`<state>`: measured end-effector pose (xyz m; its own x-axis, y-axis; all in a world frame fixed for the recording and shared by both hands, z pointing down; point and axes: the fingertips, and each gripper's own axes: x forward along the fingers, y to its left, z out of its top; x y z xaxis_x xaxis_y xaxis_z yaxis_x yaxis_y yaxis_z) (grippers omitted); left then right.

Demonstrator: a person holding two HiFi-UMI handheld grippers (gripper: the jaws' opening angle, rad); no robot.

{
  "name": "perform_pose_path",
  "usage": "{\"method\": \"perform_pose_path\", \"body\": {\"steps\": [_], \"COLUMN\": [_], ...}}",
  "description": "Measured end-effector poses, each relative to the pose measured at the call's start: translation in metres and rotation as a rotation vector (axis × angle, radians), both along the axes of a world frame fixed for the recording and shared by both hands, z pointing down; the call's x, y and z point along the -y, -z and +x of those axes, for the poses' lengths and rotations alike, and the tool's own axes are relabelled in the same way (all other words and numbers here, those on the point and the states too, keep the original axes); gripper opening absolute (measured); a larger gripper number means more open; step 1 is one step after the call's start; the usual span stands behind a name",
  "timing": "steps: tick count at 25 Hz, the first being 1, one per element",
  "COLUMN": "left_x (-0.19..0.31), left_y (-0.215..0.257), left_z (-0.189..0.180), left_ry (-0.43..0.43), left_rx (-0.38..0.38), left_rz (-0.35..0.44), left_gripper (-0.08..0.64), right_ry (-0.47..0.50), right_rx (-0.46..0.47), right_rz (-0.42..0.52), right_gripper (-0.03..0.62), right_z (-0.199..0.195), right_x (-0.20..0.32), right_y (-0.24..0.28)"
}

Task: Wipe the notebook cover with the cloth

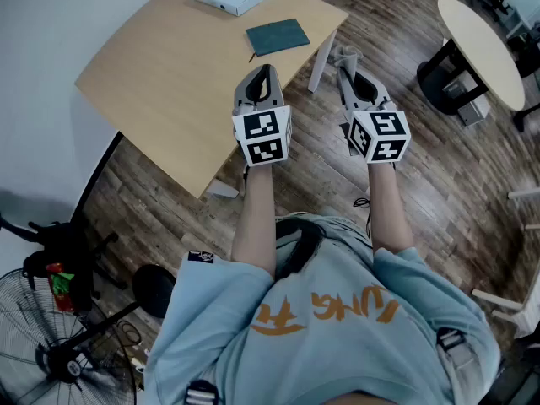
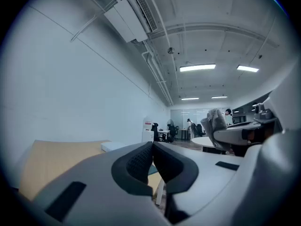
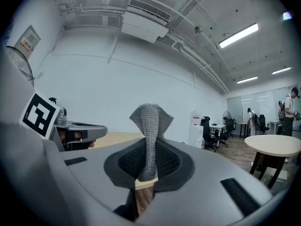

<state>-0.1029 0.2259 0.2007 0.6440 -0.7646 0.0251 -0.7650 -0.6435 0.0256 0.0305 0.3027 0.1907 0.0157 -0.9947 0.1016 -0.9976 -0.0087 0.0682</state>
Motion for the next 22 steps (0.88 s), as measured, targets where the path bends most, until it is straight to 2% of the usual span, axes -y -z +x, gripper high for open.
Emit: {"method": "perform_pose_path", "body": {"steps": [5,10,22], "left_x": [0.003,0.002,-0.005], "left_y": [-0.001,-0.001,-0.007], "left_z": [0.000,0.002,-0.008], "left_ry": [-0.001,-0.004,-0.001], "left_rx": [0.001,0.003,-0.010], "left_rz": [-0.003,-0.005,-0.033], "left_gripper": [0.017,0.017,0.017], "right_ry": [0.000,-0.021,-0.040], "right_rx": [0.005,0.058,0.047], "right_rz": [0.002,0.028,-0.003], "right_gripper": [0.025,0.025,0.026], "right_z": [0.000,0.007,0.004], "right_x": [0.002,0.001,-0.011], "right_y": [0.000,0.002,-0.002]}}
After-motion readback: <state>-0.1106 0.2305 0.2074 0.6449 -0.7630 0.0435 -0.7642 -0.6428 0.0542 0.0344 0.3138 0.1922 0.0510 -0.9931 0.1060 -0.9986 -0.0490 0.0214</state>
